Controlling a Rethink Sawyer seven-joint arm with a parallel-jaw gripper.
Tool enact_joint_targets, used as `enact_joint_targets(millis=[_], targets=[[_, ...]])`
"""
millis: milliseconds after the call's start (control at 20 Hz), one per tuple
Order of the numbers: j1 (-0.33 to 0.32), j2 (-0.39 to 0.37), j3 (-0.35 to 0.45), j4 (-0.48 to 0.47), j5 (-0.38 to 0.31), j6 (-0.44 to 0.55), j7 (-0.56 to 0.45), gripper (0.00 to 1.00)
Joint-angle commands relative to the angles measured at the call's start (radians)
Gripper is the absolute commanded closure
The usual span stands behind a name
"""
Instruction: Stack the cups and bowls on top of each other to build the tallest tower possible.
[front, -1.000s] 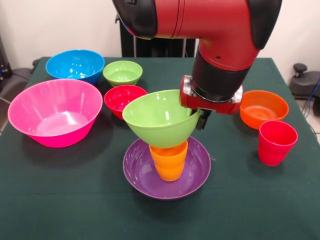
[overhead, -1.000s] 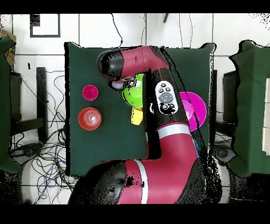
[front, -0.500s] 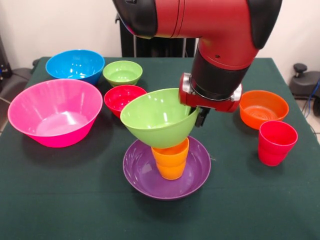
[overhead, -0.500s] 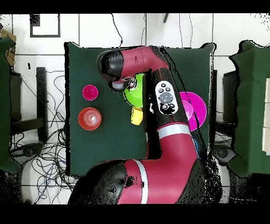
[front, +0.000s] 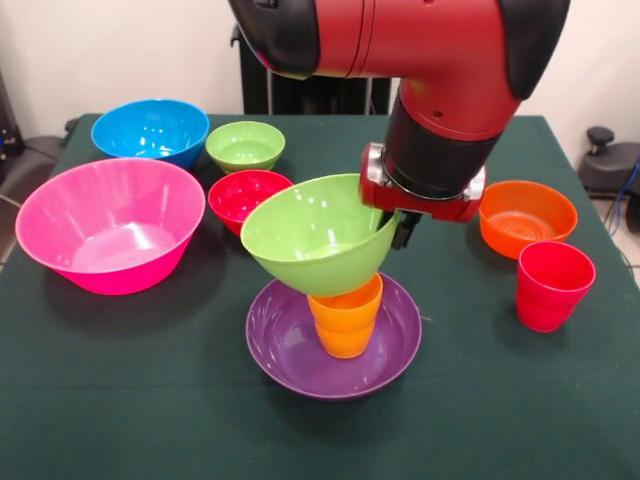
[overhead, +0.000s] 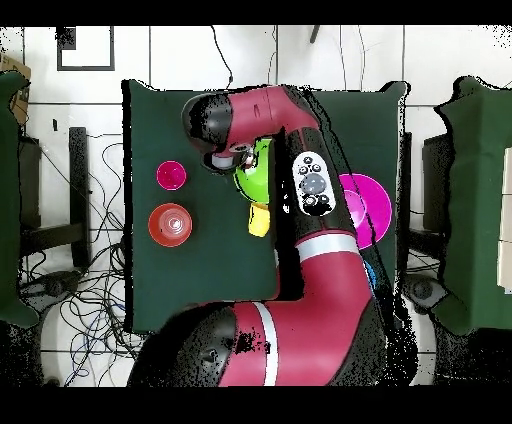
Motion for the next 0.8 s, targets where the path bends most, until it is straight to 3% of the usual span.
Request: enact_joint_targets(millis=[50, 800], targets=[[0.036, 0.04, 0.051, -0.06, -0.042, 0.095, -0.256, 1.0], [0.055, 0.05, 0.04, -0.114, -0.052, 0.148, -0.282, 1.0]])
